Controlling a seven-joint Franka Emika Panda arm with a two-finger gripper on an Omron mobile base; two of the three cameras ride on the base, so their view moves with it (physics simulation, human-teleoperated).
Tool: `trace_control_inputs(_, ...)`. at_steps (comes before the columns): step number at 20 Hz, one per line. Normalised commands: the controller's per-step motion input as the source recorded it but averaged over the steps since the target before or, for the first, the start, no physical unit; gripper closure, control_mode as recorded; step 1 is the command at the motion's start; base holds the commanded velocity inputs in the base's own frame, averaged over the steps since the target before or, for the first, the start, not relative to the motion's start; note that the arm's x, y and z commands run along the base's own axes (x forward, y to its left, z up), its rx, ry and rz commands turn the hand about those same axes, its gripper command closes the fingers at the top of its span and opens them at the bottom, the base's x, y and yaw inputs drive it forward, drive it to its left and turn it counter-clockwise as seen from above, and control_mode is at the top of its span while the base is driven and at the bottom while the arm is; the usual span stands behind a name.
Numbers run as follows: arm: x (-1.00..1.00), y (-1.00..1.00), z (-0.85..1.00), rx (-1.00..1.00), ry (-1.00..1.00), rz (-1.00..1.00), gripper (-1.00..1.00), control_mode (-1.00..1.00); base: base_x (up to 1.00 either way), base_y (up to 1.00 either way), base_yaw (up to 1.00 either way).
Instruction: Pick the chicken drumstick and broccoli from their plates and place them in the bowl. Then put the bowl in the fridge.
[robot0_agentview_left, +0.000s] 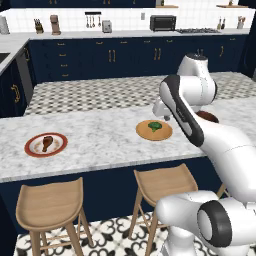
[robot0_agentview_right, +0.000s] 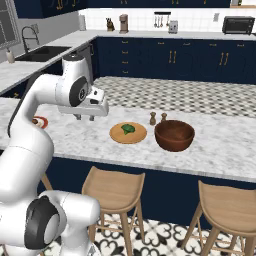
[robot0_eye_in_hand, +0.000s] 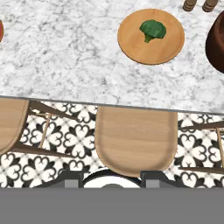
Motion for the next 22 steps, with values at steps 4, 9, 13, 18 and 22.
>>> trace_control_inputs(4, -0.4, 0.0, -0.04, 0.0, 0.01, 0.0, -1.0, -1.0, 0.0, 0.0, 0.0)
trace_control_inputs(9, -0.03, -0.09, -0.05, -0.05, 0.0, 0.09, -1.0, -1.0, 0.0, 0.0, 0.0)
trace_control_inputs(13, 0.27, -0.22, -0.21, -0.23, 0.0, 0.13, -1.0, -1.0, 0.0, 0.0, 0.0)
trace_control_inputs(18, 0.54, -0.35, -0.36, -0.15, -0.01, 0.14, -1.0, -1.0, 0.0, 0.0, 0.0)
trace_control_inputs(22, 0.91, -0.31, -0.28, 0.0, 0.02, 0.0, -1.0, -1.0, 0.0, 0.0, 0.0)
